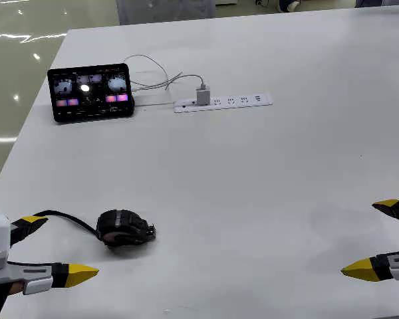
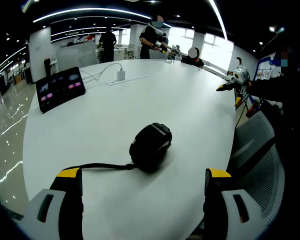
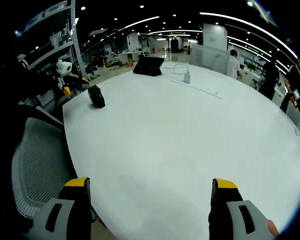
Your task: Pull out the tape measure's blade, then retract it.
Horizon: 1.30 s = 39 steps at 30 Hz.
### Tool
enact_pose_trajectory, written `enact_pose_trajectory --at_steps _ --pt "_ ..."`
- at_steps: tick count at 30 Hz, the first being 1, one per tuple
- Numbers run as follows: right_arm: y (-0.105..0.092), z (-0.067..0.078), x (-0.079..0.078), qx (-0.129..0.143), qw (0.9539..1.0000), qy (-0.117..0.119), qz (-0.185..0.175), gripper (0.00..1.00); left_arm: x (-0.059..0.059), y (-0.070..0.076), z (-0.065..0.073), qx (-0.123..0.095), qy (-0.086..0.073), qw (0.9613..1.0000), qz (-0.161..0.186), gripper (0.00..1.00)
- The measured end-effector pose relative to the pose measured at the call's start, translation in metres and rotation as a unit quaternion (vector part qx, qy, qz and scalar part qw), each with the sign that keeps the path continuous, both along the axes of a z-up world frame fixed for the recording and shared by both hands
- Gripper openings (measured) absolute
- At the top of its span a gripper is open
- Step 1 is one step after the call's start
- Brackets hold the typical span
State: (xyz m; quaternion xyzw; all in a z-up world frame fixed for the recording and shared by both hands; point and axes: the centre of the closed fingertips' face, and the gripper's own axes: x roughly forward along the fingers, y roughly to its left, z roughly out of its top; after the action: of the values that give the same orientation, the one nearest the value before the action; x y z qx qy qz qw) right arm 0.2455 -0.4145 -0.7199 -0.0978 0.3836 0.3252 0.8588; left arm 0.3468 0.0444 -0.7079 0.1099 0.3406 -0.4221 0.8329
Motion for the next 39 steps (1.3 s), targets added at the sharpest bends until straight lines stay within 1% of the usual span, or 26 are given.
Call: enact_pose_trajectory --at_steps 3,7,16,18,19,21,24,27,29,31,32,33,34,35,36,37,39 --pt "-0.001 0.0 0.0 0.0 1.0 -0.002 -0.001 0.99 0.001 0.0 0.0 0.0 -0.001 1.0 -0.001 0.99" --pt "0.0 0.0 -0.001 0.001 1.0 0.003 0.0 0.99 0.001 0.0 0.001 -0.001 -0.001 1.0 -0.001 0.99" --pt "0.0 0.001 0.001 -0.001 1.0 -0.004 0.0 0.99 0.002 0.0 0.002 -0.002 -0.001 1.0 -0.002 0.99" --pt "-0.001 0.002 0.003 -0.002 1.0 -0.01 0.001 0.99 0.003 0.001 0.002 -0.001 -0.007 1.0 -0.004 0.99" --pt "-0.001 0.002 0.003 -0.002 1.0 -0.009 0.001 0.99 0.005 0.001 0.003 -0.002 -0.014 0.9999 -0.003 0.99" --pt "-0.001 0.002 0.004 -0.003 0.9999 -0.012 0.001 0.99 0.005 0.001 0.004 -0.006 -0.013 0.9999 -0.004 0.99" --pt "-0.001 0.002 0.004 -0.005 0.9999 -0.012 0.001 0.99 0.005 0.0 0.003 -0.005 -0.022 0.9996 -0.017 0.99" --pt "0.0 0.002 0.005 -0.006 0.9999 -0.012 0.001 0.99 0.005 0.0 0.0 0.0 -0.012 0.9998 -0.016 0.99" --pt "0.0 0.002 0.007 -0.009 0.9998 -0.015 0.002 0.99 0.005 0.0 0.0 0.0 -0.013 0.9998 -0.017 0.99" --pt "0.002 0.001 0.009 -0.009 0.9998 -0.015 0.004 0.99 0.005 0.0 0.0 -0.001 -0.01 0.9998 -0.019 0.99" --pt "0.003 0.003 0.013 -0.013 0.9994 -0.031 0.013 0.99 0.005 -0.001 -0.001 0.001 -0.011 0.9997 -0.023 0.99" --pt "0.006 0.004 0.015 -0.01 0.9992 -0.036 0.017 0.99 0.006 -0.002 -0.001 0.002 -0.012 0.9996 -0.027 0.99" --pt "0.006 0.003 0.015 -0.01 0.9993 -0.032 0.014 0.99 0.007 -0.002 -0.003 0.007 -0.011 0.9995 -0.028 0.99" --pt "0.009 0.002 0.017 -0.01 0.9994 -0.031 0.016 0.99 0.008 -0.001 -0.006 0.016 -0.003 0.9995 -0.029 0.99" --pt "0.01 0.002 0.018 -0.01 0.9992 -0.035 0.018 0.99 0.007 -0.001 -0.009 0.017 0.007 0.9994 -0.029 0.99" --pt "0.012 0.002 0.02 -0.009 0.9991 -0.038 0.019 0.99 0.007 -0.002 -0.01 0.017 0.011 0.9993 -0.03 0.99" --pt "0.015 0.0 0.024 -0.008 0.9991 -0.038 0.017 0.99 0.01 -0.004 -0.013 0.023 0.007 0.999 -0.037 0.99"
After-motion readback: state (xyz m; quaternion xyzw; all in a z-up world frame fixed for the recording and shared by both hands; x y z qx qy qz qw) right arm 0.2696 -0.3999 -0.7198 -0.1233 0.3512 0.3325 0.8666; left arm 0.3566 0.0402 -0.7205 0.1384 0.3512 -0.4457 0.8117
